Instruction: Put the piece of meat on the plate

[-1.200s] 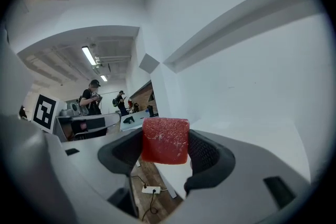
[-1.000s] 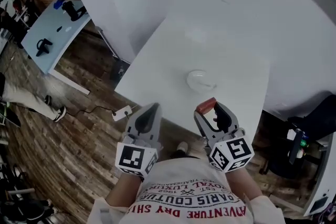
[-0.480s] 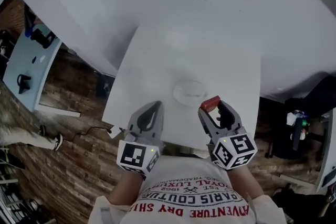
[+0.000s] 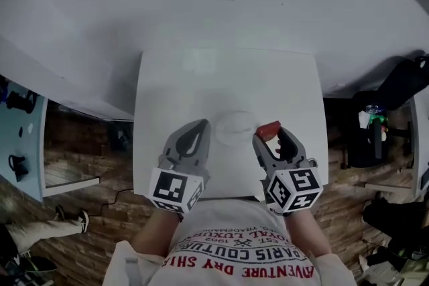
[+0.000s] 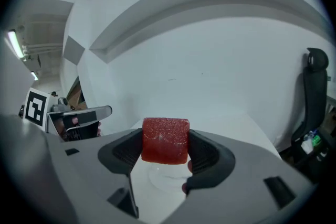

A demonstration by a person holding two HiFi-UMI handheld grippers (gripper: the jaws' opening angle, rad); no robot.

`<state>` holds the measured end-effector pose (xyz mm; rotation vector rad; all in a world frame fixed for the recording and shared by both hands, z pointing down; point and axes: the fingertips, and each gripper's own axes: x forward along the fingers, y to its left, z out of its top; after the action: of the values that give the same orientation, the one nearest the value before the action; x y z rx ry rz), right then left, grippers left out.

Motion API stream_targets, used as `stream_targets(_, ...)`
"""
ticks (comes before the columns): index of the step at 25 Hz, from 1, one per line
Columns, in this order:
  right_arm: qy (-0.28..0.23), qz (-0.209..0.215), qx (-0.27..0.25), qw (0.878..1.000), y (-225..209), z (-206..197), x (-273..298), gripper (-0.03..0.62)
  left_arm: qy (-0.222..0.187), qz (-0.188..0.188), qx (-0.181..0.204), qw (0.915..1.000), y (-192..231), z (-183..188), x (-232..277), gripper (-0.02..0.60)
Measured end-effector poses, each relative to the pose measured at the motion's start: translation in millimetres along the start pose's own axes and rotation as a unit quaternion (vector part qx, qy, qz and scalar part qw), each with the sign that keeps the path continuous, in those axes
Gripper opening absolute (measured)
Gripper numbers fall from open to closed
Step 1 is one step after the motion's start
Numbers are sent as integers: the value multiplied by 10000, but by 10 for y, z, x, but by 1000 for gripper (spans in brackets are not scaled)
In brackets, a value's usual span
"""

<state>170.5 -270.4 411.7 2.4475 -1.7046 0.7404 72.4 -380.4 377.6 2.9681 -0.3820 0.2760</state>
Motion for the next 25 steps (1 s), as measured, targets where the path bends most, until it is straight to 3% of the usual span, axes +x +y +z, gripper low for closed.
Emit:
stream_targets(8, 798, -386, 117, 9960, 11, -471, 443, 276, 572, -400, -244, 9973, 149, -445, 179, -5)
stream_targets(18, 1826, -473, 151, 9819, -138, -1178, 1029, 278, 1023, -313, -524, 9929, 377, -948, 289, -5)
stream_targets(25, 2562, -557, 183, 9648, -168, -1564, 1246, 277, 1258, -196, -684, 9895, 520, -1206, 256, -5)
